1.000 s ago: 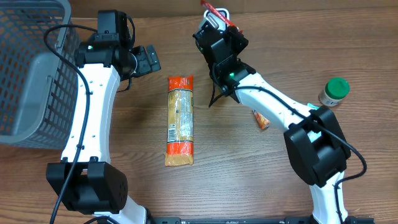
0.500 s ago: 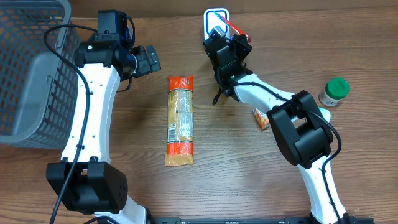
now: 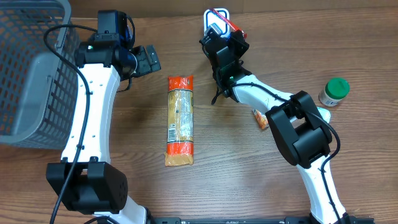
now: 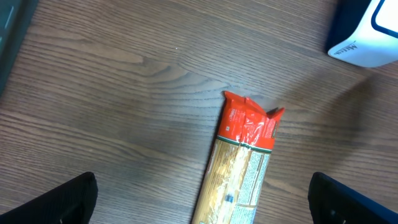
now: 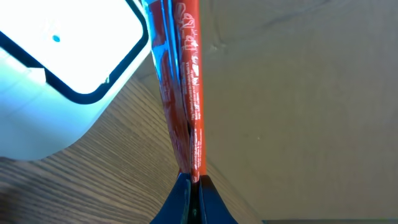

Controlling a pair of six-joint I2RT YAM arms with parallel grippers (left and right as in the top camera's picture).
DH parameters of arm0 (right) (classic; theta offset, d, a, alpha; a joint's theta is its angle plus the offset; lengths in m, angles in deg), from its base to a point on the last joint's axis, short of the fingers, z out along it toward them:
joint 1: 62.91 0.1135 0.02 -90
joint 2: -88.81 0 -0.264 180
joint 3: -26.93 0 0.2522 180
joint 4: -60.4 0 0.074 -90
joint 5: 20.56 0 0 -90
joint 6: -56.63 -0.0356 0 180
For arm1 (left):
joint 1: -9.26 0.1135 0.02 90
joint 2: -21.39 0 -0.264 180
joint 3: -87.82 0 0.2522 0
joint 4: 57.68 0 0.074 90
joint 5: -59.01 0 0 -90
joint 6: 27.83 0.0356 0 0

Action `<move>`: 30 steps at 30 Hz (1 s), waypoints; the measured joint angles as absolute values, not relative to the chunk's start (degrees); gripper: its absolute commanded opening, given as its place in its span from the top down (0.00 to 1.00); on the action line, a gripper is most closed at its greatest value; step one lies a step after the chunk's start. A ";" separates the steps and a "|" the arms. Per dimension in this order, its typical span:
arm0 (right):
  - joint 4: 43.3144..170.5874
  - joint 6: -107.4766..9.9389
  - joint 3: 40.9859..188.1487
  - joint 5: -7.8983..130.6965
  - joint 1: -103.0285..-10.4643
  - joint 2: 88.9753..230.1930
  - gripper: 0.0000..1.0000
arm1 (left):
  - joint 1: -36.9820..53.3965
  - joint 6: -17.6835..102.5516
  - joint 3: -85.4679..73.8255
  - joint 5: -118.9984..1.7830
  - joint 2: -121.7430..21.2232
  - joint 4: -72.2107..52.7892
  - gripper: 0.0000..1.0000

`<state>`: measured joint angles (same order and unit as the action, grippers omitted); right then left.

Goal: Scan the item barcode
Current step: 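Hold the red packet in front of the white scanner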

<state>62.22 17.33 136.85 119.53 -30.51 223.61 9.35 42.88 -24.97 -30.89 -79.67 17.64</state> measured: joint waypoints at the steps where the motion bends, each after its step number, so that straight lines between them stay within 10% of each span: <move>1: 62.20 17.65 136.85 119.35 -30.53 223.70 0.96 | 9.35 42.88 -24.97 -30.89 -79.67 17.64 0.00; 30: 48.49 28.71 136.85 121.52 -30.51 230.00 0.96 | 9.35 42.88 -24.97 -30.87 -79.67 17.64 0.01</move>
<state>48.49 28.71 136.85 121.52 -30.51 230.00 9.35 42.88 -24.97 -30.87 -79.67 17.64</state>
